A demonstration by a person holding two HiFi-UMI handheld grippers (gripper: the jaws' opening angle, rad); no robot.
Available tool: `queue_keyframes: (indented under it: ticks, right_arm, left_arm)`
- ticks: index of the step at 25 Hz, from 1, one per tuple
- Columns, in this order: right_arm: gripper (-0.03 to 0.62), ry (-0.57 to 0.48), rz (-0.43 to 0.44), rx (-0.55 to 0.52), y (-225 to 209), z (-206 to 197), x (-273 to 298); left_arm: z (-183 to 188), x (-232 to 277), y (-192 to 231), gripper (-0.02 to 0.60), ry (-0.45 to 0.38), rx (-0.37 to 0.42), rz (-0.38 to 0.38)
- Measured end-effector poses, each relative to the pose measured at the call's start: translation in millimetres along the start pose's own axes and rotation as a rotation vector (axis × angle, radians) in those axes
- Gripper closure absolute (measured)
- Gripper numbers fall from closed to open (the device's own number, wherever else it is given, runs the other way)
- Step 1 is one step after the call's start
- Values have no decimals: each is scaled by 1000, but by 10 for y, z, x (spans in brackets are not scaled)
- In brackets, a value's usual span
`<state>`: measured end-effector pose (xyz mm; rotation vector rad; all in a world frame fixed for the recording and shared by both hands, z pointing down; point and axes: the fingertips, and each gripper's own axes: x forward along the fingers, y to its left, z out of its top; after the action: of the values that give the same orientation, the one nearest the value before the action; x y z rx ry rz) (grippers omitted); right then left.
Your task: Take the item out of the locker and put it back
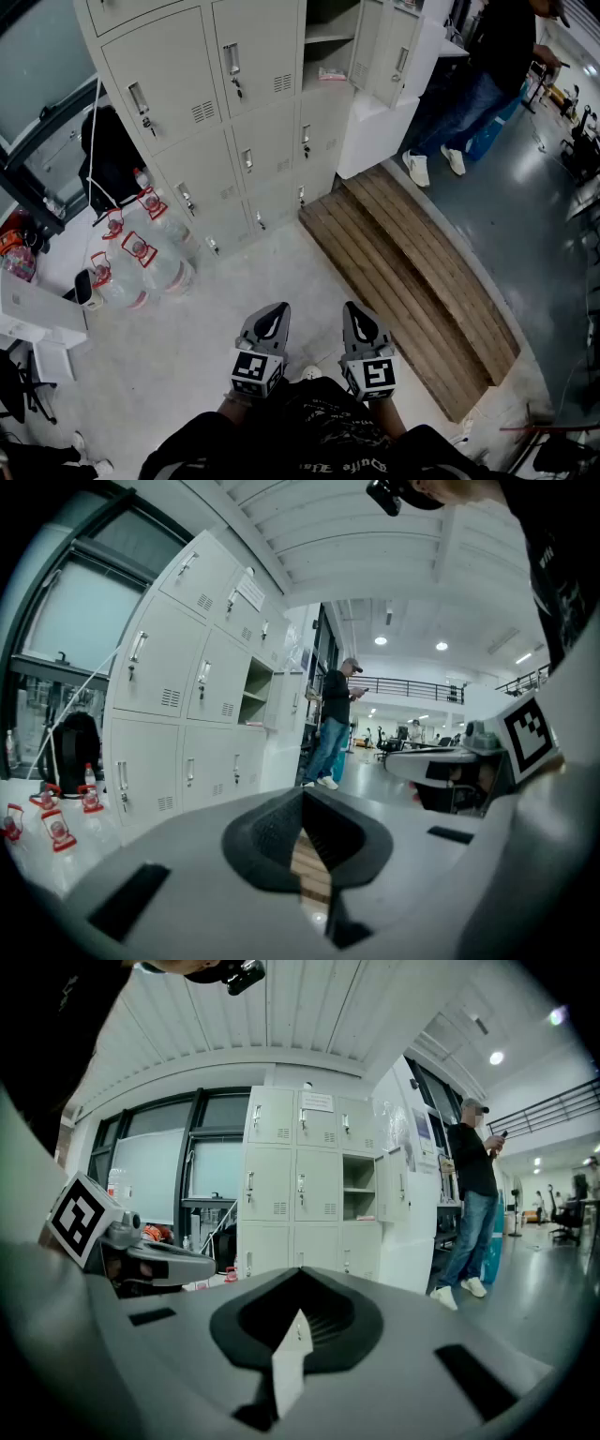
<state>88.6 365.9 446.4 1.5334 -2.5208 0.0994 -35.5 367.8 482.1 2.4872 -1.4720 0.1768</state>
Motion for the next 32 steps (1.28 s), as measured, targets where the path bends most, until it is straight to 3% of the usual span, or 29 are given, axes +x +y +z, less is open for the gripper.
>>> queue_keyframes:
  ticks: [7,11,17,24,32]
  right_arm:
    - [591,7,-36,-13,30,17,170]
    - [591,22,-93,34,-5,-11,258]
    - [589,-33,-125,29,127,78,430]
    - [588,10,-149,55,231,-34,600]
    - [588,17,-85,51,-137,-112,1116]
  left_arm:
    - [70,68,189,575,-34,-11,-24]
    - [111,109,311,575,-40,-6,-48]
    - [117,156,598,575,-42,-19,-87]
    - [147,278,775,575,-44,-17,-113]
    - [82,708,1021,575,-2,-10,-34]
